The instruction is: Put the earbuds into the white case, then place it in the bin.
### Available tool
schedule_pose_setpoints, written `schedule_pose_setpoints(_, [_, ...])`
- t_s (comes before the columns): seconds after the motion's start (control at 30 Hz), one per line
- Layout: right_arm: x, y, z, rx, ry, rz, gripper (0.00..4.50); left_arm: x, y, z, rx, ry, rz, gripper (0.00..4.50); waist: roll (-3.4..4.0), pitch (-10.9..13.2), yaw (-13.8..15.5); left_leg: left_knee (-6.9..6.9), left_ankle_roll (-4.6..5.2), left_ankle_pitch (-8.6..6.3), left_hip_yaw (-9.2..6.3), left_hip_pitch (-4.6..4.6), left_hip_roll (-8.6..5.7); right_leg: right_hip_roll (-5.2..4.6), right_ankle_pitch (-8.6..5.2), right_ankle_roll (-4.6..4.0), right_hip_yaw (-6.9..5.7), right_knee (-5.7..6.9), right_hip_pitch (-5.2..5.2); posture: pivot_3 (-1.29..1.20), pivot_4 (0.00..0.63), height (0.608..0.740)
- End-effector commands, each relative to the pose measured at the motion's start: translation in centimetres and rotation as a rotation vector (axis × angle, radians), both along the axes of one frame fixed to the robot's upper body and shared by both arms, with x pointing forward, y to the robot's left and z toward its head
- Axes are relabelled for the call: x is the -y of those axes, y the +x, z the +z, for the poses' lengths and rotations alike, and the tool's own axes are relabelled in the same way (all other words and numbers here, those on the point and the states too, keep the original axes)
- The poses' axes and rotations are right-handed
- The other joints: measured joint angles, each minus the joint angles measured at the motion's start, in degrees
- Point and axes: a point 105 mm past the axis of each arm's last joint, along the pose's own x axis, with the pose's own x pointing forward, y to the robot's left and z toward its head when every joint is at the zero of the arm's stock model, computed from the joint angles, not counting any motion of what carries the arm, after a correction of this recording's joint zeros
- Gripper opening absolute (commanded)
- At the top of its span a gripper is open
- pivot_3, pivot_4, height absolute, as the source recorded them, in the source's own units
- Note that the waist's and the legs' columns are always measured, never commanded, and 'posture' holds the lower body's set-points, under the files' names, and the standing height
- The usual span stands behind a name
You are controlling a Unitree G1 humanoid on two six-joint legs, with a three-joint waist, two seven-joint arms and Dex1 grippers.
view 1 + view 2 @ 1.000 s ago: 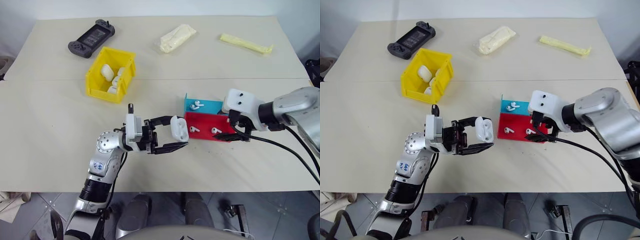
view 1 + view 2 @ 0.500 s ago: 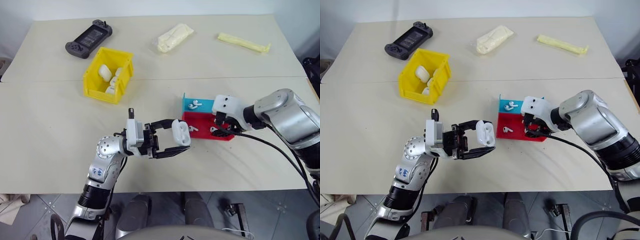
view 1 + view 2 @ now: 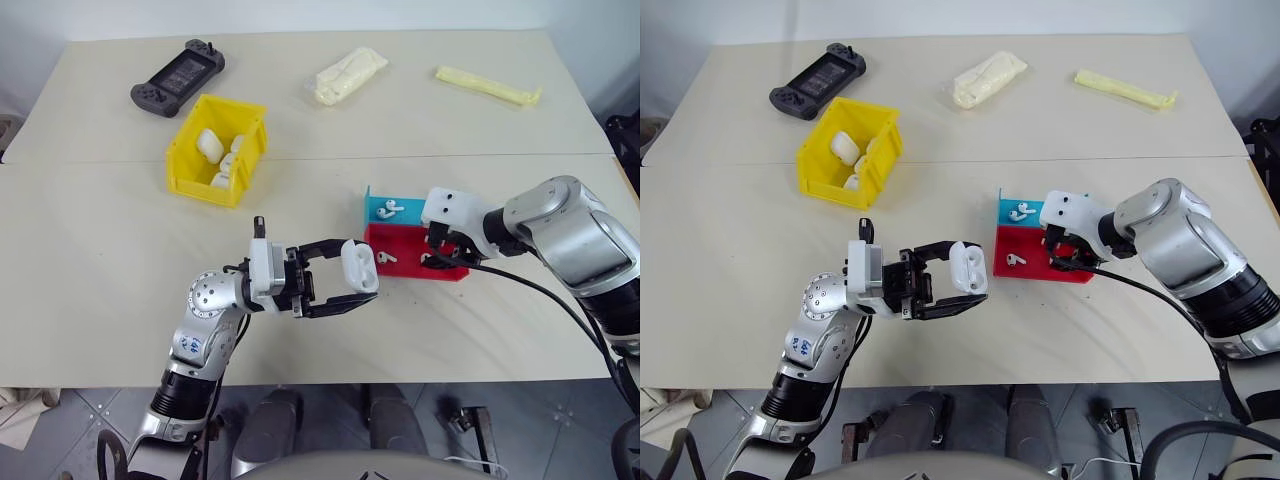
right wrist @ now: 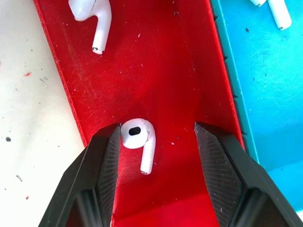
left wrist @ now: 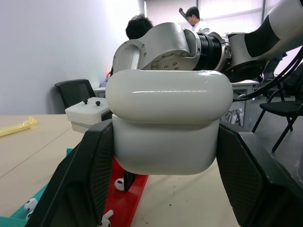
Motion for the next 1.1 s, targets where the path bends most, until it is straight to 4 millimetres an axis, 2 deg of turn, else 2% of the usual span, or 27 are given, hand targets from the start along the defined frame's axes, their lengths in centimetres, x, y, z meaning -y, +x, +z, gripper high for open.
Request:
schedule_pose_setpoints(0.03, [0.2,-0.1,-0.1,0.000,-0.017,-0.003,2.52,0.1,-0.3,0.7,0.032,-0.021,-0.009,2.81,0.00,0.0,0.0,0.00,0.00,0.00,0.00,0.00,0.00,0.00,0.00,0.00,0.00,0.00,0.00,0.00,0.150,0.740])
schedule_pose_setpoints(0.1, [0.2,-0.2,-0.2,-0.004,-0.019,-0.001,2.52,0.1,-0.3,0.7,0.032,-0.022,-0.008,2.81,0.00,0.0,0.0,0.00,0.00,0.00,0.00,0.00,0.00,0.00,0.00,0.00,0.00,0.00,0.00,0.00,0.150,0.740])
schedule_pose_setpoints(0.2, [0.2,-0.2,-0.4,-0.007,-0.022,0.000,2.00,0.0,-0.4,0.8,0.034,-0.024,-0.006,2.81,0.00,0.0,0.0,0.00,0.00,0.00,0.00,0.00,0.00,0.00,0.00,0.00,0.00,0.00,0.00,0.00,0.150,0.740])
schedule_pose_setpoints(0.37, [0.0,0.0,-0.6,-0.007,-0.021,0.003,0.52,-0.1,-0.4,0.8,0.036,-0.025,-0.003,2.81,0.00,0.0,0.0,0.00,0.00,0.00,0.00,0.00,0.00,0.00,0.00,0.00,0.00,0.00,0.01,0.00,0.150,0.740])
schedule_pose_setpoints(0.57, [-0.3,0.2,-0.5,0.009,-0.010,0.005,0.52,-0.1,0.0,0.9,0.030,-0.031,-0.003,2.81,-0.02,0.0,-0.1,0.00,0.00,0.00,0.00,0.02,0.01,0.01,0.00,0.00,0.00,0.00,0.02,0.00,0.150,0.740])
schedule_pose_setpoints(0.8, [-1.2,0.2,1.5,0.087,0.112,-0.006,0.52,0.1,0.6,0.6,0.031,-0.037,-0.015,2.81,-0.02,0.0,0.0,0.00,-0.01,0.00,-0.01,0.02,0.01,0.02,0.00,0.00,0.00,0.00,0.01,0.00,0.150,0.740])
schedule_pose_setpoints(0.97, [-1.6,-0.7,3.0,0.141,0.233,-0.021,0.52,-0.4,0.6,0.7,0.029,-0.041,-0.022,2.81,-0.02,0.0,0.0,-0.02,0.00,-0.01,-0.06,-0.02,0.00,-0.01,0.00,0.00,-0.01,-0.02,0.00,0.00,0.150,0.740])
schedule_pose_setpoints(1.0, [-1.7,-1.0,3.4,0.150,0.271,-0.014,0.52,-0.4,0.7,0.7,0.030,-0.044,-0.020,2.81,-0.02,0.0,0.0,-0.01,0.00,-0.01,-0.07,-0.02,0.00,-0.01,0.00,0.00,-0.01,-0.02,0.00,0.00,0.150,0.740])
schedule_pose_setpoints(1.1, [-3.3,-3.5,6.1,0.232,0.556,0.152,0.52,-1.0,1.3,1.0,0.040,-0.059,0.009,2.81,-0.05,0.0,0.2,0.00,0.00,-0.01,-0.06,-0.02,0.00,-0.01,0.01,0.01,-0.07,-0.02,0.04,0.00,0.150,0.740])
